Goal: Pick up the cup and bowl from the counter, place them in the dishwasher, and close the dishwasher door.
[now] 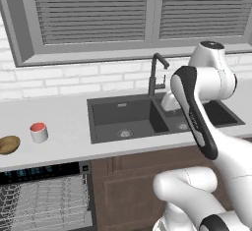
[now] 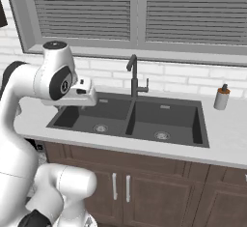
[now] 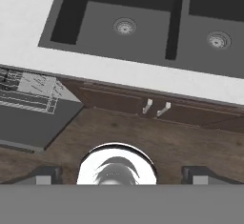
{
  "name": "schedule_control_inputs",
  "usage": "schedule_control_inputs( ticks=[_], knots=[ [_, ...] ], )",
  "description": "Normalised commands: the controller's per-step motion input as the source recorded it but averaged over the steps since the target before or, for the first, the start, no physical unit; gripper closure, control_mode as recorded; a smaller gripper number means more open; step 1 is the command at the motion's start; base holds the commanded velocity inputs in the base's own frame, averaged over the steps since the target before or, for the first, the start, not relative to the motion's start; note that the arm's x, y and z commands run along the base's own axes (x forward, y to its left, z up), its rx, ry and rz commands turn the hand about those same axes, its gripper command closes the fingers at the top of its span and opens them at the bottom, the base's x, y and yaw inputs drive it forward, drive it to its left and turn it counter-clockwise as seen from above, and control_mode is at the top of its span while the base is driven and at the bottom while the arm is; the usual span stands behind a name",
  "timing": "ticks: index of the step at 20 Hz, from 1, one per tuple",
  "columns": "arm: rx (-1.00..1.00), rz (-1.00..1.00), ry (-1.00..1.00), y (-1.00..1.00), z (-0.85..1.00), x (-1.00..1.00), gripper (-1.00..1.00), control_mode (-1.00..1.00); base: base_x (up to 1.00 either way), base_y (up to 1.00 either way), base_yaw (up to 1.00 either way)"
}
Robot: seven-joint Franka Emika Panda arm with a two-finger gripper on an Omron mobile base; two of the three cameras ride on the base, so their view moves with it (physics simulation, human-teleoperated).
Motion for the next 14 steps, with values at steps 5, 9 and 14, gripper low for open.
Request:
schedule_control_inputs(
  ticks=[5, 9, 14],
  knots=[
    [0.0, 0.31, -0.01, 0.0, 0.0, -0.18, -1.0, -1.0, 0.0, 0.0, 0.0],
    [0.01, 0.24, 0.0, -0.09, 0.0, -0.01, -1.0, -1.0, 0.0, 0.0, 0.0],
    [0.04, 0.22, 0.0, -0.23, -0.02, -0.04, -1.0, -1.0, 0.0, 0.0, 0.0]
  ],
)
